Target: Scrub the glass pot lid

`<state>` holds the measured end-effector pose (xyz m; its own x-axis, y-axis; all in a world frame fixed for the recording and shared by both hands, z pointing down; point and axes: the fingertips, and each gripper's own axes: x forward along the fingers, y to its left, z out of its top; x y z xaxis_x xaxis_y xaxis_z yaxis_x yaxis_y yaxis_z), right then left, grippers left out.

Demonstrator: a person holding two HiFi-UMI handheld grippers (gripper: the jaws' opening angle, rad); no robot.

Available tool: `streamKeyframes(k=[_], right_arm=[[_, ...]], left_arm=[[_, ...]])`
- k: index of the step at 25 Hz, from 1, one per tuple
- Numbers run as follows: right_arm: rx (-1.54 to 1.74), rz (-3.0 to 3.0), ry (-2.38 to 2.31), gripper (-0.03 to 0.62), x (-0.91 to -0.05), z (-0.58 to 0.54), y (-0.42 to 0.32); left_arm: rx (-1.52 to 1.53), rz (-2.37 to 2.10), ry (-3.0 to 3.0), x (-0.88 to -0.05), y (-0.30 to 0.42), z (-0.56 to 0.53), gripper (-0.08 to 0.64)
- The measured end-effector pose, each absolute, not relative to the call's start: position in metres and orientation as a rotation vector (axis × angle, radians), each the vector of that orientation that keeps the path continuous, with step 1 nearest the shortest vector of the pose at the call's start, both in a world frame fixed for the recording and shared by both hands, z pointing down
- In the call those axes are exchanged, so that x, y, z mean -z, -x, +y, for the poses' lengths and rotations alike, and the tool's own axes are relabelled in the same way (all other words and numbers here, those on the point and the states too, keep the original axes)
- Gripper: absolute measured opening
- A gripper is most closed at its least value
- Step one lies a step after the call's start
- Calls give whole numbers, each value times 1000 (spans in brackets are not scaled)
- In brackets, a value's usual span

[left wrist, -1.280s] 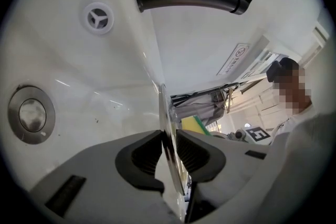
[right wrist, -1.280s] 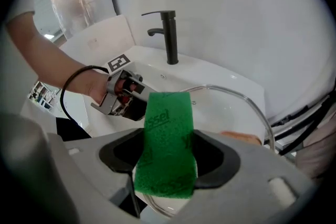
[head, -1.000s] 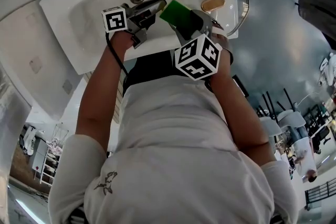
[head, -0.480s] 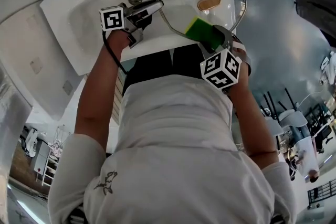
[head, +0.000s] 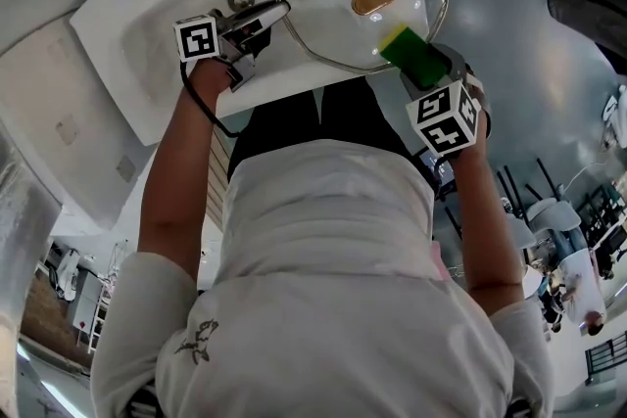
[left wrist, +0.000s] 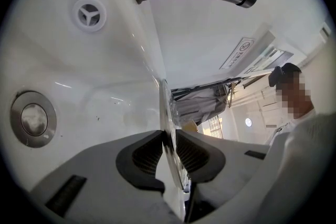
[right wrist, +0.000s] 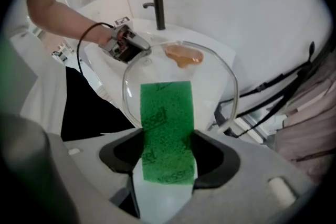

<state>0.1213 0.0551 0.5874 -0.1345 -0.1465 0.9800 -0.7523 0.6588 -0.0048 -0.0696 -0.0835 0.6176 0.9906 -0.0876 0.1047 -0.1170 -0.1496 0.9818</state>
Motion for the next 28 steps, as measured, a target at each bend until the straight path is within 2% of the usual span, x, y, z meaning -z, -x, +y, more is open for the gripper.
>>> streamKeyframes(k=[6,10,16,28], right_arm=[[-387,-1825,-529,285,-575,31,-31],[-353,-1821,-406,287,-583,25,-20],[-473,-1820,-385,285,-579,22,-51],[-679,-1654,-440,287,-595,9,-169]], left_arm=[[-21,-150,-1694,-616,68,-80,78],[-20,-137,-1699,-615,67,-81,78],[-40,-134,-1734,-616,66,-82,78],[-61,-119,-1731,-613,65,-81,77]])
